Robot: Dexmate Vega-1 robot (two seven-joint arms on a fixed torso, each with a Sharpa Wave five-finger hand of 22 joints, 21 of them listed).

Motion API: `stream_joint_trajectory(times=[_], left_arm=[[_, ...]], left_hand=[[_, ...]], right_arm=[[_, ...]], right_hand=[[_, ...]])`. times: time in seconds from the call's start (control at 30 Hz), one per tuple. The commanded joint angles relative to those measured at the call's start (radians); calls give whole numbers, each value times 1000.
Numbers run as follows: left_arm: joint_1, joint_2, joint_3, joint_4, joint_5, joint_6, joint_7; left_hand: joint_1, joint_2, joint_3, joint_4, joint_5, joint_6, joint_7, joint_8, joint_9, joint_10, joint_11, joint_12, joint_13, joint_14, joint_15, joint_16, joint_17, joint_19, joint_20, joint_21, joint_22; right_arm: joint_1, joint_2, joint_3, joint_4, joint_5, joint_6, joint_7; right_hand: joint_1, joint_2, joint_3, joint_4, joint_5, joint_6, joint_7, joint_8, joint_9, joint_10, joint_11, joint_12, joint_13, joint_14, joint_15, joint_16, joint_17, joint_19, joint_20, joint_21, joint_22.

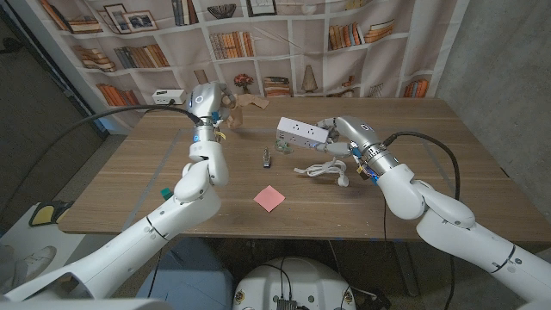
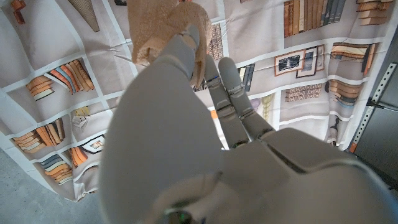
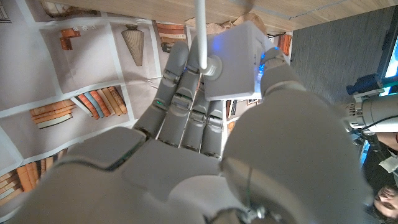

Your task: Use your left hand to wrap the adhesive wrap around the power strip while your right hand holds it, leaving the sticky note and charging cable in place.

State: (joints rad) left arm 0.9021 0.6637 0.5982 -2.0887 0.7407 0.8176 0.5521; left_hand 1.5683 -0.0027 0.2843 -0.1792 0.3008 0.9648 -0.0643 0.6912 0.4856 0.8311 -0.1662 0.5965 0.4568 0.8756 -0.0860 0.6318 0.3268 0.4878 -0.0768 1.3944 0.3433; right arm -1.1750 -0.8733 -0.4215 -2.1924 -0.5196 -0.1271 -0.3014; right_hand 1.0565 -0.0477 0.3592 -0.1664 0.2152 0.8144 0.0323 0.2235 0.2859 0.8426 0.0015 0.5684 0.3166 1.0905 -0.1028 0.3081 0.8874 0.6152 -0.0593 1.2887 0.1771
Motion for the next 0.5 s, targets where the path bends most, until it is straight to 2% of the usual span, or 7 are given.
stream_joint_trajectory(times=[0.03, 0.5], left_arm=[[-19, -11, 15, 0, 23, -26, -8], [-49, -20, 35, -2, 66, -70, -29]], left_hand=[[0, 13, 21, 14, 10, -1, 2, -3, -1, 83, 21, 14, 3, 120, -109, -1, 5, 2, -1, 4, -3], [-1, 10, 18, 14, 11, 3, 1, -3, -4, 84, 22, 15, 1, 120, -107, -1, 6, 3, 0, 8, -16]], right_arm=[[-2, -3, 3, -2, -8, 28, 12], [13, 9, -1, 0, -14, 71, 20]], right_hand=[[129, 135, 68, 5, 2, 85, -85, 9, 5, 129, -127, 0, 110, 90, -127, -2, 1, -6, -82, 5, 0], [131, 135, 68, 4, 2, 85, -86, 8, 6, 130, -126, -4, 110, 90, -128, -3, 3, -7, -82, 7, -1]])
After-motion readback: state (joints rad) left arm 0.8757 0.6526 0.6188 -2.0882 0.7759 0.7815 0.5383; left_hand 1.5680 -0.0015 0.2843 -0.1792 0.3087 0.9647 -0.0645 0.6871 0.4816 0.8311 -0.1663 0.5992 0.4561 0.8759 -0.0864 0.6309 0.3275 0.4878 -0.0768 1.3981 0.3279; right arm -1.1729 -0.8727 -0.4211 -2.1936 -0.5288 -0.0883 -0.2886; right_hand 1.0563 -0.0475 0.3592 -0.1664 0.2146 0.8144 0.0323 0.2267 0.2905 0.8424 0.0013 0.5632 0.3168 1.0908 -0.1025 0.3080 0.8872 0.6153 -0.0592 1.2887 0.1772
